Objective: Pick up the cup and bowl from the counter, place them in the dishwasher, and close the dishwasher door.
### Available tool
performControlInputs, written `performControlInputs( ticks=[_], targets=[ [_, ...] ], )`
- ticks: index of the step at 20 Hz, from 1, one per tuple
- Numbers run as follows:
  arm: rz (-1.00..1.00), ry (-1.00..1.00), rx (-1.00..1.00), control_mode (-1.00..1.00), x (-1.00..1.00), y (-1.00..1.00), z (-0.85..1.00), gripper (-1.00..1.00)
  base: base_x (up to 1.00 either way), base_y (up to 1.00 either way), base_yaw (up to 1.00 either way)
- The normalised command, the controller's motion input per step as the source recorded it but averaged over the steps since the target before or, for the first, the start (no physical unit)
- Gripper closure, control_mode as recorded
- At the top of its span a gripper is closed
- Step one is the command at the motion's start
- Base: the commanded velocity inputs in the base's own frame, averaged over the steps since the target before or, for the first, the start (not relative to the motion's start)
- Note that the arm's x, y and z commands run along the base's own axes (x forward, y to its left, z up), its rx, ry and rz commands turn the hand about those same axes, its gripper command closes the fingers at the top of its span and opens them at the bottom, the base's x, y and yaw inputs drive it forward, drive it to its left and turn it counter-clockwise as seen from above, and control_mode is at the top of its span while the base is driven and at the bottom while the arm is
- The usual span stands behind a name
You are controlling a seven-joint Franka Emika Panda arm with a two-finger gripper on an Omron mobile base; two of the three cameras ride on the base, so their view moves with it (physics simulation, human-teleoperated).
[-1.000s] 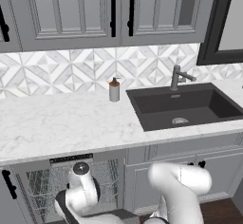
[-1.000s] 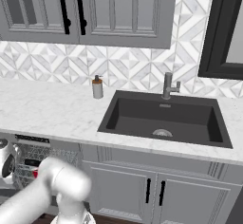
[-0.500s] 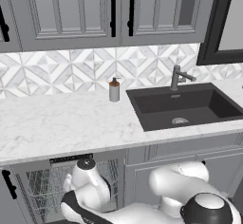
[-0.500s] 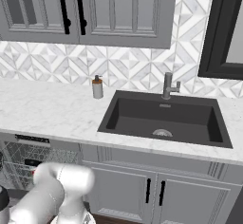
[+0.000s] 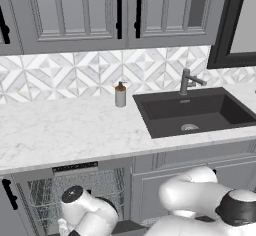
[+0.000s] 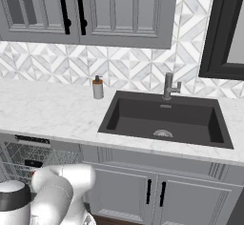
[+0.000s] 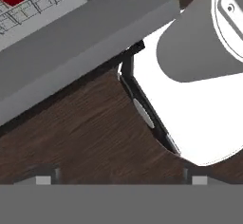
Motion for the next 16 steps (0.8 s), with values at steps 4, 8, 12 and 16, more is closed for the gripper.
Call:
performControlInputs(
  ticks=[4, 8, 12, 16],
  targets=[
    [0.24, -0.27, -0.4, -1.0, -0.3, 0.45, -0.27, -1.0, 0.0, 0.0, 0.0],
    [0.07, -0.34, -0.35, -1.0, 0.01, 0.12, -0.83, -1.0, 0.0, 0.0, 0.0],
    [0.09, -0.3, -0.34, -1.0, 0.04, 0.11, -0.96, -1.0, 0.0, 0.0, 0.0],
    [0.1, -0.31, -0.29, -1.0, 0.0, 0.33, -0.89, -1.0, 0.0, 0.0, 0.0]
  ],
)
